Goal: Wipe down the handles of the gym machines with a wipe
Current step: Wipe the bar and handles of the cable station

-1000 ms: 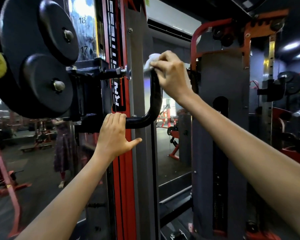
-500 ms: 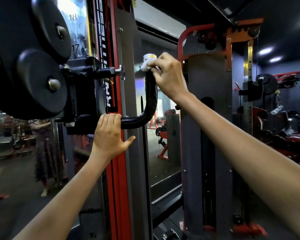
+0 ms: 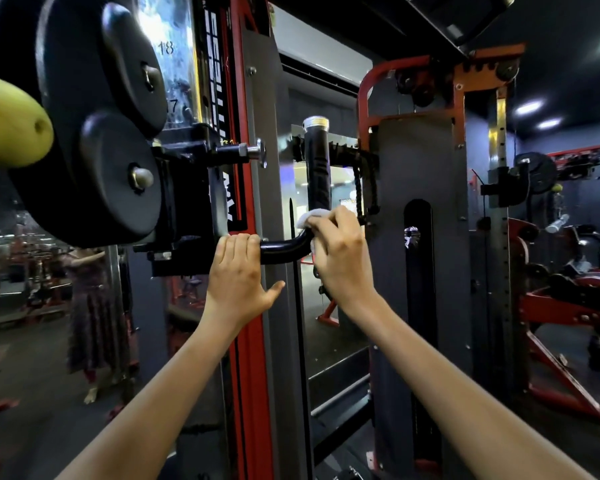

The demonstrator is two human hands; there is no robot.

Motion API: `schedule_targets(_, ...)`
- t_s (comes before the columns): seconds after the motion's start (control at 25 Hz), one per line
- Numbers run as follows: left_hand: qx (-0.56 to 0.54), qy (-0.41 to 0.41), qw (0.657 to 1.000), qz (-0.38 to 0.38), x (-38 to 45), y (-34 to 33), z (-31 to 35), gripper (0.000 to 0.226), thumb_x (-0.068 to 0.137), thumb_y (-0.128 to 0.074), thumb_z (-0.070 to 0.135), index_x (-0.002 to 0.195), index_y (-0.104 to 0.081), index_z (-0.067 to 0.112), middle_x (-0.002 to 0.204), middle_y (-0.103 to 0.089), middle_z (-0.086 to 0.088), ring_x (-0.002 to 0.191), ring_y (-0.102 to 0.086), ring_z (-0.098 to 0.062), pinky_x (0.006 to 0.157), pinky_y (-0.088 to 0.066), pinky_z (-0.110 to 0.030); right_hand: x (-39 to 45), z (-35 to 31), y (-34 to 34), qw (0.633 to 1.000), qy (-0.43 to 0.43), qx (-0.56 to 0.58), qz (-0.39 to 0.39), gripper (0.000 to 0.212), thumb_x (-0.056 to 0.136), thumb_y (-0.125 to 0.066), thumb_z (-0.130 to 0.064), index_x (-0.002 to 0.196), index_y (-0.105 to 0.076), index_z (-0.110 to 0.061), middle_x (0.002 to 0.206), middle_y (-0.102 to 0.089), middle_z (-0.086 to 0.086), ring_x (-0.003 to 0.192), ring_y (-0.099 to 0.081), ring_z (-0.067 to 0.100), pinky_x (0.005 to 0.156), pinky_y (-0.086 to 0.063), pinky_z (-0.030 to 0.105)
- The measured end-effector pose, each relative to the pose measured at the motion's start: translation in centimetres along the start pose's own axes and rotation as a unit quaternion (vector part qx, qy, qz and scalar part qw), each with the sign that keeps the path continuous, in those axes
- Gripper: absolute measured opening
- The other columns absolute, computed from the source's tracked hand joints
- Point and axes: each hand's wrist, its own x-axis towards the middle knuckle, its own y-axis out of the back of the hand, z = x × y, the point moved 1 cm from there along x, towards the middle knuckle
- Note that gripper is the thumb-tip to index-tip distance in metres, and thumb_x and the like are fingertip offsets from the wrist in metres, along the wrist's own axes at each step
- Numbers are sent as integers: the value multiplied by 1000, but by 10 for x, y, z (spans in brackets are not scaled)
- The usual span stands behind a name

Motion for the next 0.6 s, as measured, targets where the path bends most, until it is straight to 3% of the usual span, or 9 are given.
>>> schedule_targets(0.2, -15, 2, 1000, -12, 0, 2, -1, 74, 55, -79, 44, 106, -51, -2, 98, -59, -18, 93, -57, -37, 101, -31, -42, -17, -32, -16, 998, -23, -54, -19, 23, 72, -62, 13, 87, -68, -3, 89, -59, 9, 81, -53, 21, 57, -46, 21)
schedule_targets(0.4, -28, -4, 1000, -12, 0, 4, -2, 68, 55, -81, 37, 103, -54, -2, 95, -58, -18, 91, -57, -37, 97, -33, -42, -20, -34, -11, 989, 66, -53, -123, 41, 56, -69, 16, 90, -70, -7, 89, -62, 6, 82, -58, 22, 54, -36, 15)
schedule_targets(0.52, -17, 3, 1000, -24, 0, 5, -1, 73, 55, -85, 39, 106, -54, -3, 98, -59, -19, 94, -58, -37, 100, -34, -44, -15, -15, 5, 992, 70, -43, -92, 32, 62, -67, 16, 83, -69, -8, 87, -61, 7, 79, -57, 24, 54, -48, 24)
schedule_targets(0.6, -14, 5, 999, -29, 0, 5, 0, 73, 55, -85, 39, 106, -54, -3, 98, -59, -19, 94, -58, -37, 100, -33, -44, -6, -8, 10, 998, 41, -25, -47, 27, 68, -65, 15, 82, -69, -7, 79, -58, 10, 73, -57, 24, 53, -49, 29)
